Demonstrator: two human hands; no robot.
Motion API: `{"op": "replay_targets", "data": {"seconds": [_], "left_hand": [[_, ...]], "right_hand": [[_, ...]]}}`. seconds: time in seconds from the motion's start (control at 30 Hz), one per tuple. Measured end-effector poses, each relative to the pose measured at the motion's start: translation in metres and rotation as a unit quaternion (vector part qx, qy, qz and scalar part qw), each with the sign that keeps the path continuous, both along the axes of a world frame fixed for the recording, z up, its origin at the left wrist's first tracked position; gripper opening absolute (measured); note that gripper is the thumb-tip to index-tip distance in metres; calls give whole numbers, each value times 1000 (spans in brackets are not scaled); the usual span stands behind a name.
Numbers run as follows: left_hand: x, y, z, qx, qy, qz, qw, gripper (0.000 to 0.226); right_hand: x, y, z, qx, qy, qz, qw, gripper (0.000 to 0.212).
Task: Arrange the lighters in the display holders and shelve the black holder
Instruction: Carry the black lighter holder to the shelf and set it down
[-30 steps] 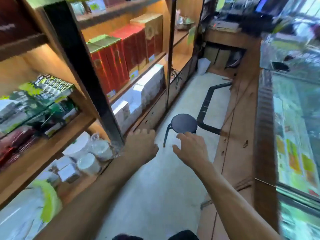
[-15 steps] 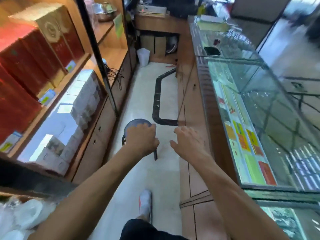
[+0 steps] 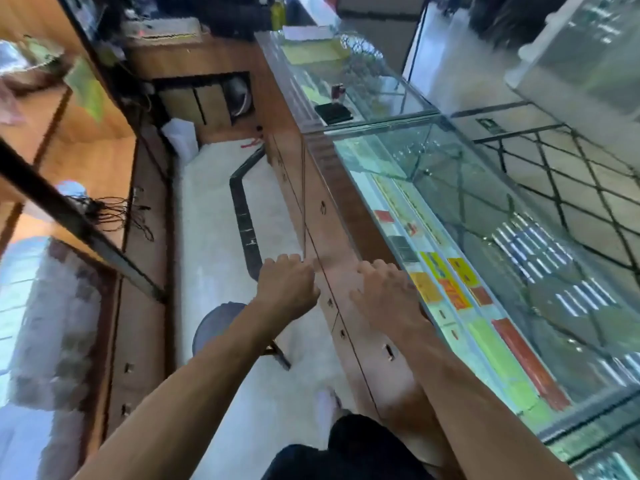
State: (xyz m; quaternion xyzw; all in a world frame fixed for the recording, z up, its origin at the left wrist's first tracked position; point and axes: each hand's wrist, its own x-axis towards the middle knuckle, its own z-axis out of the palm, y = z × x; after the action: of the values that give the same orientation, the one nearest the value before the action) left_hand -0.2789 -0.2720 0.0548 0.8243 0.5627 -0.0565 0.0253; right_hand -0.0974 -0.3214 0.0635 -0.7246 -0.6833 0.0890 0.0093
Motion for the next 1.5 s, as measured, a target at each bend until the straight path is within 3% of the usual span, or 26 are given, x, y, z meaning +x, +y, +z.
{"op": "replay_targets", "data": {"seconds": [0.1, 0.37, 0.6, 0.87, 1.07, 1.2, 1.3, 1.4, 1.5], "left_hand": [[15, 57, -1, 6, 4, -16, 1000, 29], [59, 201, -6, 13, 38, -33, 999, 30], [70, 295, -7, 18, 54, -30, 998, 25], [95, 436, -17, 14, 52, -88, 995, 19], [101, 552, -35, -13, 39, -122, 992, 41], [85, 635, -42, -38, -4, -105, 994, 37], [73, 694, -48, -53, -27, -82, 995, 35], [74, 745, -58, -65, -58, -73, 993, 31], [87, 777, -68, -90, -84, -74, 990, 31]], "right_hand": [[13, 54, -6, 13, -1, -17, 1000, 28], [54, 193, -13, 26, 12, -35, 999, 38], [71, 289, -21, 19, -46, -49, 998, 34], [83, 390, -48, 27, -18, -123, 992, 30], [71, 480, -62, 60, 34, -195, 978, 29], [50, 552, -64, 33, 90, -232, 968, 36], [35, 604, -72, 19, 224, -296, 928, 52], [26, 649, -82, 41, 377, -423, 823, 69], [20, 677, -90, 62, 398, -479, 780, 75]]}}
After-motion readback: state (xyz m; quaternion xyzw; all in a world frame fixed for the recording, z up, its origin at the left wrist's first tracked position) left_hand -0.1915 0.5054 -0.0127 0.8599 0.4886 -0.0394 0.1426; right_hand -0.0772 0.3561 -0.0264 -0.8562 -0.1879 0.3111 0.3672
